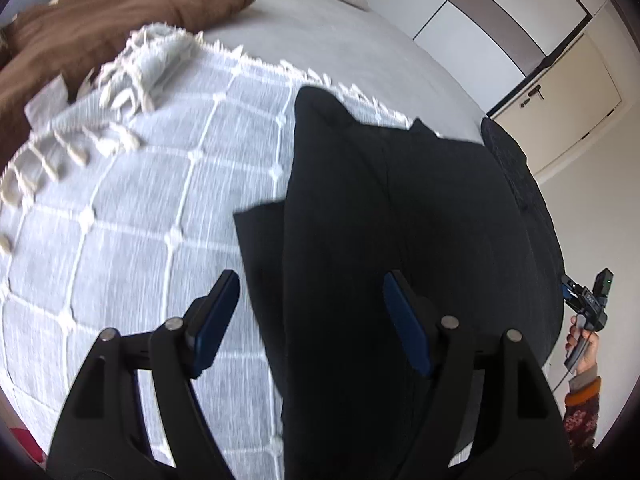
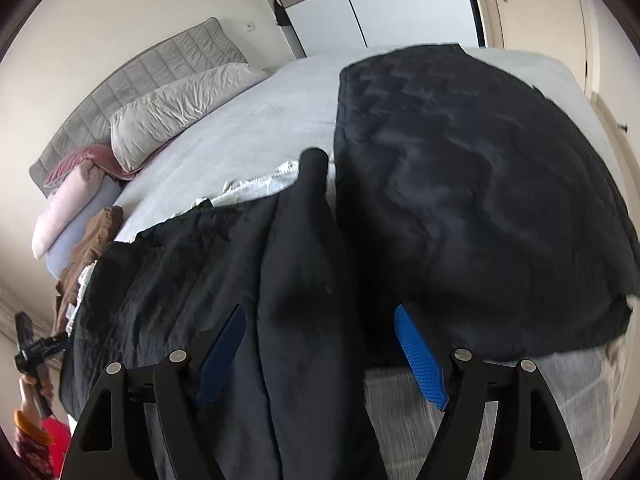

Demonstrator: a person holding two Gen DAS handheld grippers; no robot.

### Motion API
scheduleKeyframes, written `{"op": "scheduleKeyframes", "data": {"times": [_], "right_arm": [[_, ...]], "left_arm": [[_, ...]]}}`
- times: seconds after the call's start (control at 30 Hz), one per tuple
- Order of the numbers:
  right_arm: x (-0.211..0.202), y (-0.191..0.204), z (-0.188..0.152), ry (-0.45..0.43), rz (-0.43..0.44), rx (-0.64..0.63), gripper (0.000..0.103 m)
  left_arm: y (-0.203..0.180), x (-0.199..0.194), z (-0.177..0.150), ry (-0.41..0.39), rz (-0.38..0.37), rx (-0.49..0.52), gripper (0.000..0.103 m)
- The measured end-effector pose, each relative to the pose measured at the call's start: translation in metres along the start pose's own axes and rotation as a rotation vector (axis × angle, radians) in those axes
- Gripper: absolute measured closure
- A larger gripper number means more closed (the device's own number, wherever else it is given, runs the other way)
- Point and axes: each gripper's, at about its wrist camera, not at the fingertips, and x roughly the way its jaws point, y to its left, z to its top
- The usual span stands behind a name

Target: Fold large clothes

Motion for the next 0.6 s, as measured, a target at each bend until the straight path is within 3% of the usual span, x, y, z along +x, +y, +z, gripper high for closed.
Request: {"op": "scheduleKeyframes", "data": {"times": [0.13, 0.27, 0.3, 0.33, 0.37, 0.4, 0.43, 0.5, 0.6], "right_arm": [[0.001, -0.036, -0.033, 0.096, 0.078, 0.136, 0.024], [0.019, -0.056, -0.053, 0.146, 0.215, 0.289, 0.024], [0.029, -0.060, -0.057, 0.160, 0.256, 0.336, 0.025], [0.036, -0.061, -0.058, 0.164, 0.289, 0.366, 0.025], [0.039, -0.060, -0.060, 0.154, 0.310, 0.378, 0.037], [0.042, -0.056, -0.061, 0.132, 0.336, 0.380, 0.063], [0.045, -0.052, -0.064, 0.135, 0.356, 0.403, 0.065], [0.043, -0.043, -0.066, 0.125, 0.299, 0.409, 0.079], [0.011, -0.026, -0.063, 0.082, 0.297, 0.390, 0.084]], "left_arm": [[0.022, 0.004, -0.034, 0.065, -0.151, -0.094, 0.028], [0.032, 0.021, -0.059, 0.114, -0.359, -0.236, 0.028], [0.031, 0.024, -0.064, 0.102, -0.376, -0.255, 0.028], [0.027, 0.025, -0.068, 0.079, -0.366, -0.250, 0.029], [0.022, 0.024, -0.070, 0.060, -0.338, -0.240, 0.034], [0.018, 0.024, -0.073, 0.050, -0.307, -0.247, 0.045], [0.014, 0.024, -0.075, 0.044, -0.283, -0.267, 0.059], [0.001, 0.017, -0.076, 0.025, -0.238, -0.292, 0.071], [-0.030, -0.014, -0.073, -0.023, -0.186, -0.275, 0.077]]}}
